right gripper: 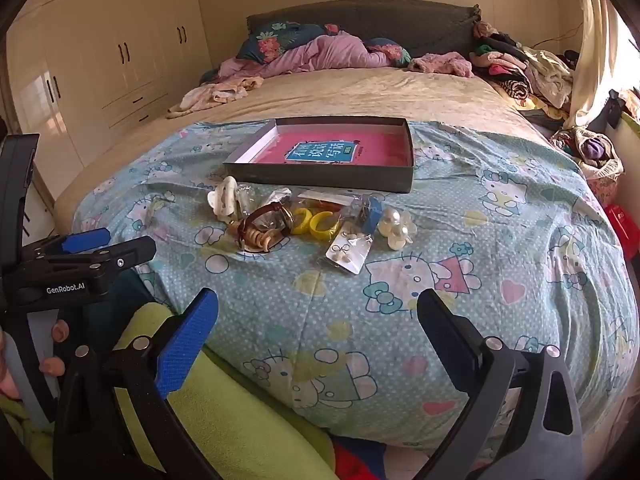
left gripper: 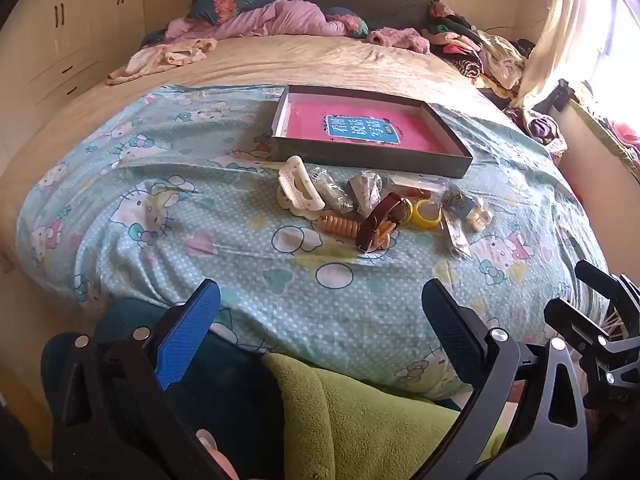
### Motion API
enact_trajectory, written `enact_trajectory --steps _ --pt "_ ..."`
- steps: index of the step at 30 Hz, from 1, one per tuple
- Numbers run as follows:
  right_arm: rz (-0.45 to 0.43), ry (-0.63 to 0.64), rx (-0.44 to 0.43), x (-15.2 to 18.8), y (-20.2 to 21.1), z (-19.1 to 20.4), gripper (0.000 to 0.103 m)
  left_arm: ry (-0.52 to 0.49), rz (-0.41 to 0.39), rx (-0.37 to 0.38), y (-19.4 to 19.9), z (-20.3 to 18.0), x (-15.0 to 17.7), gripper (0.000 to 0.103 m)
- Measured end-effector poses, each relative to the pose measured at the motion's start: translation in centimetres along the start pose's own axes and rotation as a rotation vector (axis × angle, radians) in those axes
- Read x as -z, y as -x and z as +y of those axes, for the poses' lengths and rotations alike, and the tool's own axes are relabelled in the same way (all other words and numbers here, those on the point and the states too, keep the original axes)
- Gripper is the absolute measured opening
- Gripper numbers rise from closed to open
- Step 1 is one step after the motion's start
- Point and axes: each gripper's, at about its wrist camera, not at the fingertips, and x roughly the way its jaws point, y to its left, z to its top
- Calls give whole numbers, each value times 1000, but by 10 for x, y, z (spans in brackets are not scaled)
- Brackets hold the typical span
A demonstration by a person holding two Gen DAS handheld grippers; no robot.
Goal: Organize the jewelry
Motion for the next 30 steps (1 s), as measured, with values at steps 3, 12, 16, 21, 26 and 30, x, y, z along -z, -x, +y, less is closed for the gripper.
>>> enact_trajectory --steps 3,12,16,21,26,30 --pt "1 -2 -1 -1 -1 0 99 -3 3 -3 0 0 0 94" --pt "-6 3 3 0 0 1 99 -5 -2 -5 -1 1 -1 94" --pt "-4 3 2 0 0 1 99 -3 -5 -13 -1 0 0 94" --pt "-6 7 4 -1 0 1 99 -3 -8 -12 -1 1 0 94" --pt "-8 7 6 0 -4 0 99 1 -11 -15 3 -1 -6 94" --pt "-7 8 6 0 0 2 99 -5 -9 -12 5 -1 -7 94"
